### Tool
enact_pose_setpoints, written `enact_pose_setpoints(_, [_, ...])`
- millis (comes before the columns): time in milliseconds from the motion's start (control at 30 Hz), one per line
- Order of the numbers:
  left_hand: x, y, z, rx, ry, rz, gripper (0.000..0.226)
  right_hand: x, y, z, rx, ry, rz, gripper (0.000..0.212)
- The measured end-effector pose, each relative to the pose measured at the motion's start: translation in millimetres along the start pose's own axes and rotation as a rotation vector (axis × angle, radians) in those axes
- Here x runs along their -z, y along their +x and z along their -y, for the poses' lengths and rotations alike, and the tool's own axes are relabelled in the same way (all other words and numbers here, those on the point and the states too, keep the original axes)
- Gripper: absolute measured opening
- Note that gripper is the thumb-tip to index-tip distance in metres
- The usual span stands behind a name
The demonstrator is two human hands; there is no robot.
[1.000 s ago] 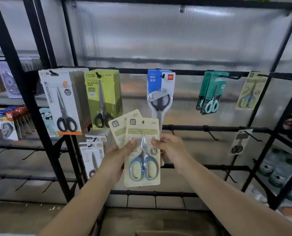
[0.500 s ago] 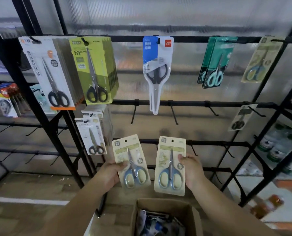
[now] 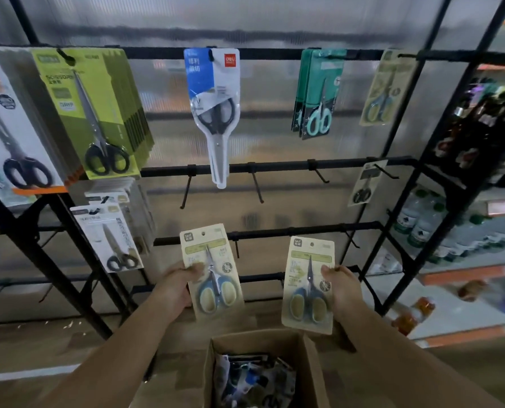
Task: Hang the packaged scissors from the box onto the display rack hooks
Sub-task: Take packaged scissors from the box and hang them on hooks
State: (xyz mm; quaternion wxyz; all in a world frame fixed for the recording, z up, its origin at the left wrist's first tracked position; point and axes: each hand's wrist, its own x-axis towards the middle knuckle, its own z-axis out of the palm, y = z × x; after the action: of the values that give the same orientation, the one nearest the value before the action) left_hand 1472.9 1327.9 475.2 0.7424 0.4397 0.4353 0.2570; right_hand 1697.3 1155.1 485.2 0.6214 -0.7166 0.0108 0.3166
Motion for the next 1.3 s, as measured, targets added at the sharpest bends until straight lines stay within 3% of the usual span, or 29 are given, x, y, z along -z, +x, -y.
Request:
enact_pose_setpoints(333, [-66.3, 9.2, -35.6, -0.061, -0.007, 0.139, 0.022, 49.6, 5.0, 38.7, 0.1, 0.158, -0.143, 0.006])
enact_pose_setpoints(467, [-83.3, 13.4, -57.9, -0.09, -0.013, 0.163, 0.023, 60.6, 4.0, 64.0, 0.148, 0.208, -0.155, 0.015])
enact_pose_setpoints(600, [-88.9, 14.5, -83.8, -0.24, 0.085, 0.223, 0.029, 65.0, 1.8, 88.3, 0.242, 0.241, -0.161, 0.019])
enact_pose_setpoints(967, [-62.3, 7.7, -106.9, -0.313, 0.014, 0.147, 0.028, 41.2, -15.5, 109.0, 0.353, 0.316, -0.028, 0.018])
enact_pose_setpoints(1300, [-98.5, 9.1, -86.1, -0.318, 0.074, 0.272, 0.027, 30.8, -6.6, 102.4, 0.364, 0.388, 0.074, 0.009])
